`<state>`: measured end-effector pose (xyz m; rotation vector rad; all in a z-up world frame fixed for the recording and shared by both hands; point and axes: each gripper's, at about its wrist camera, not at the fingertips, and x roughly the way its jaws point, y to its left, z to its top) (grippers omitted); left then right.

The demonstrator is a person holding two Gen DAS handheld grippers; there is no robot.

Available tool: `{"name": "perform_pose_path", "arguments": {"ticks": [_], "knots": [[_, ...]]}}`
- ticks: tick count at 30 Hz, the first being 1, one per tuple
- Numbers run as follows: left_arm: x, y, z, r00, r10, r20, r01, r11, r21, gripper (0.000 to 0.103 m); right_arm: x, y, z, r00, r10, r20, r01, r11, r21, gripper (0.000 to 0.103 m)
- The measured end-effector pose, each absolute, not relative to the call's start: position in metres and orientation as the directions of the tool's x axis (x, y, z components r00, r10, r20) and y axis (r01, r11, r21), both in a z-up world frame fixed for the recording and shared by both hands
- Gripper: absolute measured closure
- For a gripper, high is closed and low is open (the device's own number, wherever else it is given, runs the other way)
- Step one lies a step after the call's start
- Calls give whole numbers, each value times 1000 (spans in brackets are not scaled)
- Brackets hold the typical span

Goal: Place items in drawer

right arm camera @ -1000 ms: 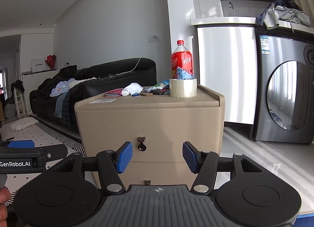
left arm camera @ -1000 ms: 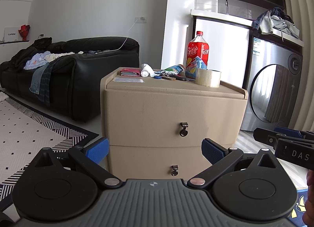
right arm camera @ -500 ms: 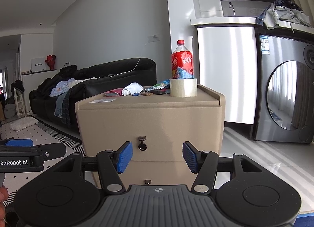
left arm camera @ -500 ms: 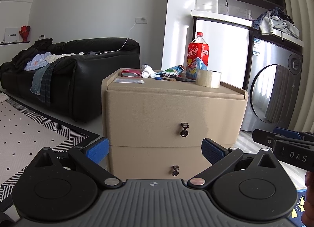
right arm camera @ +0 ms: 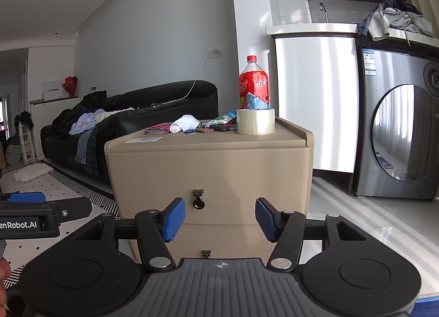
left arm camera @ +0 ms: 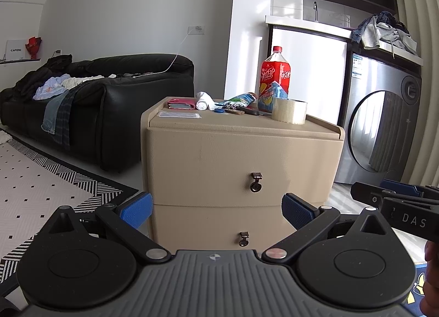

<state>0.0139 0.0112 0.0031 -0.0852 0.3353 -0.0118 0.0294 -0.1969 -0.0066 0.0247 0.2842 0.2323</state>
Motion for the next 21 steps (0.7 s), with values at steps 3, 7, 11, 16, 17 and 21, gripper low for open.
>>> {"name": "perform_pose_path", "arguments": {"ticks": [3, 7, 11, 16, 17, 21], "knots": [[13, 12, 3, 945, -26, -327, -3, 996, -88, 0, 29, -197, -6, 934, 229, -273, -222, 973, 56, 43], [13, 11, 3, 945, -26, -325, -3, 996, -88, 0, 28, -196, -5, 935, 230, -271, -224, 973, 54, 43], [12, 11, 3, 946, -25, -324, -4, 996, -89, 0, 28, -196, -5, 935, 231, -271, -225, 973, 53, 43], [11, 12, 3, 946, -25, -324, -5, 996, -91, 0, 28, -196, -5, 935, 231, -270, -225, 973, 51, 43], [11, 12, 3, 946, -24, -324, -5, 996, -91, 0, 28, -196, -5, 935, 230, -270, -225, 973, 51, 43], [11, 12, 4, 946, -25, -322, -5, 996, -90, 0, 28, -196, -5, 935, 230, -271, -225, 973, 51, 43]]}}
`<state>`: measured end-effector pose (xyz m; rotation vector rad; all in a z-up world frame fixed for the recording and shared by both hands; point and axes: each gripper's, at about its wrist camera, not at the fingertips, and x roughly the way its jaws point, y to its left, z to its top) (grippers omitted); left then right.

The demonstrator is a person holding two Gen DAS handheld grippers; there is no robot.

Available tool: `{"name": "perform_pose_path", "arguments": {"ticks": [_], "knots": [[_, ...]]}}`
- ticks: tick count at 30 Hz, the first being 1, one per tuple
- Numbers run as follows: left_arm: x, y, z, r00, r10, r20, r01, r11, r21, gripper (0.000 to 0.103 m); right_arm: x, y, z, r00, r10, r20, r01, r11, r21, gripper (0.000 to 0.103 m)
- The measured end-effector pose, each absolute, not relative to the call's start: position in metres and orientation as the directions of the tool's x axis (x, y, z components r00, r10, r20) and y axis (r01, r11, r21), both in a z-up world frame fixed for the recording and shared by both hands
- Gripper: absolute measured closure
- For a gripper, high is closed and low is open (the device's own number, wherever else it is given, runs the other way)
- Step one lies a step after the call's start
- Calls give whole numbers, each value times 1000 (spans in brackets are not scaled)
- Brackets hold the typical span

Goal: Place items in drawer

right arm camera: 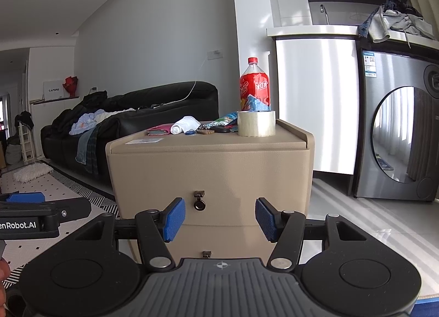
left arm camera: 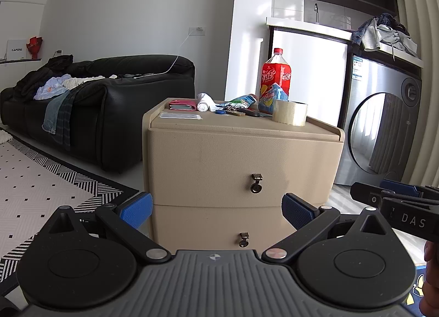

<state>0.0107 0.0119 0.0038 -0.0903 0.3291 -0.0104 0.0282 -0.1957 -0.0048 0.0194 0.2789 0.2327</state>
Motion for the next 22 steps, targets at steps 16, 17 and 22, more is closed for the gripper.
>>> {"name": "perform_pose_path", "arguments": {"ticks": [16, 17, 22], "knots": [[10, 11, 4, 949, -27, -313, -1, 996, -88, 0, 28, -195, -4, 936, 227, -269, -224, 974, 43, 43], [10, 11, 4, 949, -27, -313, -1, 996, -88, 0, 28, -195, -4, 936, 226, -269, -223, 974, 42, 43], [10, 10, 5, 949, -27, -314, -1, 996, -87, 0, 27, -196, -4, 937, 224, -268, -221, 974, 42, 43]]}}
